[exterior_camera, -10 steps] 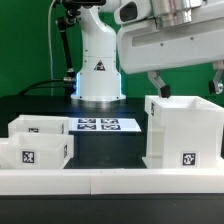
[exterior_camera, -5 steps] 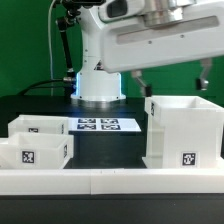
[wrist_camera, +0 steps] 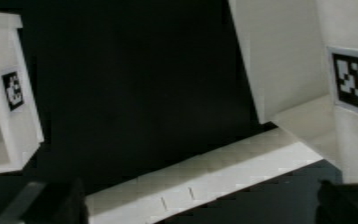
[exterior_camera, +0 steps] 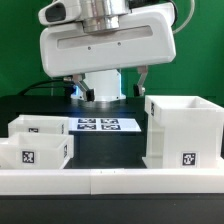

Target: Assemble drawer

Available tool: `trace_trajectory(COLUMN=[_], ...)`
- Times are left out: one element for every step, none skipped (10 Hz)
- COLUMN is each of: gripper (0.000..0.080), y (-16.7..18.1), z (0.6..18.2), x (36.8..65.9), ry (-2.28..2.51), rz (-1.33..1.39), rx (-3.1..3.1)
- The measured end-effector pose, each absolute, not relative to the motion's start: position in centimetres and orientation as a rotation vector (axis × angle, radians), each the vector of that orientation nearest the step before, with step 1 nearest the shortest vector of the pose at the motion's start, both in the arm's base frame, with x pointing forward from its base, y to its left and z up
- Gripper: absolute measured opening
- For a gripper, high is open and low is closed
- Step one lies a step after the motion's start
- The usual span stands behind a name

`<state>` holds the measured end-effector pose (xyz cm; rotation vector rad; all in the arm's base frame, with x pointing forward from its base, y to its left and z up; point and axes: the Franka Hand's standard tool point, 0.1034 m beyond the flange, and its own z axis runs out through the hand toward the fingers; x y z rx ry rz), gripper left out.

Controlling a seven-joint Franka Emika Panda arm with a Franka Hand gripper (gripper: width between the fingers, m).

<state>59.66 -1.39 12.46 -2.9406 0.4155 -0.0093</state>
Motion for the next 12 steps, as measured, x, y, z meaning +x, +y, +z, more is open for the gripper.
trace_trajectory(gripper=[0.0649,0.0649,0.0649,0.0649,0.0649,0.0649,0.0649,0.0649,0.0649,0.0649,0.0649,0.0649], y=[-1.2,-1.3,-1.4,-2.1,-2.8,-3.6,-4.7,-5.3,-6.4,-6.4,-6.4,-6.4], z=[12.4,12.4,12.3,11.8,10.8,9.8,9.1,8.6,7.8,7.7,7.7,7.7], x=[59.6,59.6,59.6,59.2,58.3,57.3,56.7,56.5,56.2,56.2,56.2,56.2], ry=[0.406,0.409,0.412,0.415,0.399,0.389,0.394,0.379,0.322,0.33,0.327,0.326], rz=[-0.008,-0.008,-0.006,-0.012,-0.021,-0.013,-0.008,-0.016,-0.026,-0.021,-0.021,-0.021], rx=[-2.942,-2.942,-2.942,-2.964,-3.008,-3.025,-3.035,-3.045,-3.061,-3.06,-3.06,-3.06])
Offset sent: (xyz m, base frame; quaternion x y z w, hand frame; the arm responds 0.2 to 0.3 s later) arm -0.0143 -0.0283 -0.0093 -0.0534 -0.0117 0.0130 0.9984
